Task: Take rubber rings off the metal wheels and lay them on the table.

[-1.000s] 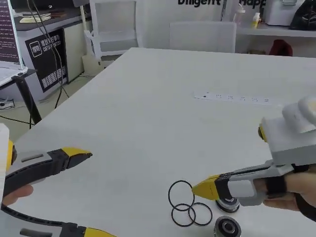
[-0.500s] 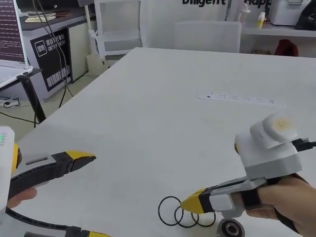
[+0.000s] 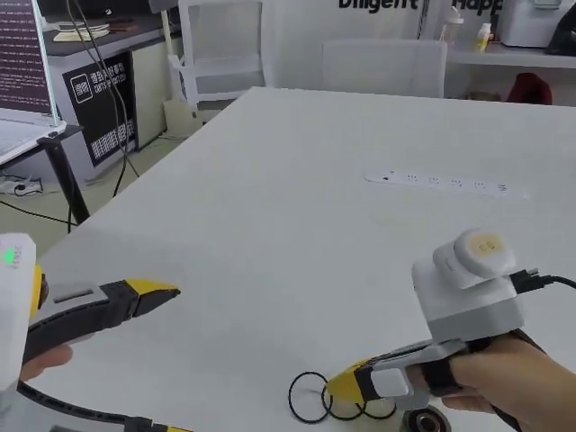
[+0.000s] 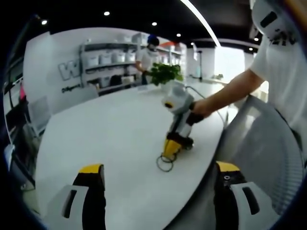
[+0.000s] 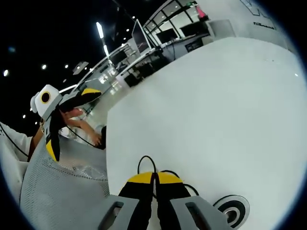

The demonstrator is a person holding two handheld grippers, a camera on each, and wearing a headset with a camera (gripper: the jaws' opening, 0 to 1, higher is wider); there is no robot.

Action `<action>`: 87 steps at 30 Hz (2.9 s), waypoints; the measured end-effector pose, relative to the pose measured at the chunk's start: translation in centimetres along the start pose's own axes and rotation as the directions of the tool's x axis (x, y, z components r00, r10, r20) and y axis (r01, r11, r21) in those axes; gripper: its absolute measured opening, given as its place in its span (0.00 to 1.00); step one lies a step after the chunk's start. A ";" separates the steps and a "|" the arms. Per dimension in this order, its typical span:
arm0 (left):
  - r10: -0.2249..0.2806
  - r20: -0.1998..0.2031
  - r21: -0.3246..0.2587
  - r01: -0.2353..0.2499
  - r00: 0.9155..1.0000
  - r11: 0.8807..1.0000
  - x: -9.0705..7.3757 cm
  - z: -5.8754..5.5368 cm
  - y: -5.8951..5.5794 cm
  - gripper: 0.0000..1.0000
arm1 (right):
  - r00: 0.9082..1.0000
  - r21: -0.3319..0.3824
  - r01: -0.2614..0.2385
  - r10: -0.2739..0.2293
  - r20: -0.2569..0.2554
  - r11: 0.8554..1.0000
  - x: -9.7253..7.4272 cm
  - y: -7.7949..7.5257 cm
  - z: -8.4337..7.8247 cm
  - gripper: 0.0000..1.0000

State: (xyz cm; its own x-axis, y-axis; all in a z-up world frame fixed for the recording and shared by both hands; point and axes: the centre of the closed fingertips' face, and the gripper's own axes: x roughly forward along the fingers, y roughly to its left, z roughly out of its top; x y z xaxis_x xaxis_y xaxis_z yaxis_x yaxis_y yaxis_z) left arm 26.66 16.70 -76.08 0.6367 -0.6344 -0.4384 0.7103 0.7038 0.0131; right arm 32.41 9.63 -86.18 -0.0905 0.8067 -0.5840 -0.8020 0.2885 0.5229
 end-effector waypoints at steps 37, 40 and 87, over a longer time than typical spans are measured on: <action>0.026 0.000 0.023 -0.026 1.000 0.999 -1.2 0.2 -0.3 0.96 | 0.999 -0.135 0.051 -0.053 -0.009 0.990 -2.1 0.0 0.2 0.15; 0.027 0.000 0.020 -0.027 1.000 0.999 -1.2 0.1 -0.3 0.96 | 0.998 -0.191 0.055 -0.055 0.004 0.980 -2.9 0.2 0.7 0.19; -0.055 0.004 0.090 0.054 0.998 0.994 1.2 3.4 -0.2 0.95 | 0.912 -0.368 0.314 -0.170 0.372 0.876 -16.1 -0.8 3.7 0.52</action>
State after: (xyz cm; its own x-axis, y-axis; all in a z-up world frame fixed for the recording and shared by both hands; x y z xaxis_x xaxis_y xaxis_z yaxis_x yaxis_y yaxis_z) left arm 28.28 14.72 -73.55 0.5979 -0.6734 -0.4349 0.7681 0.6365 0.0704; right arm 36.65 -1.69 -74.88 0.2738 0.8787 -0.3910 -0.9476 0.3159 0.0465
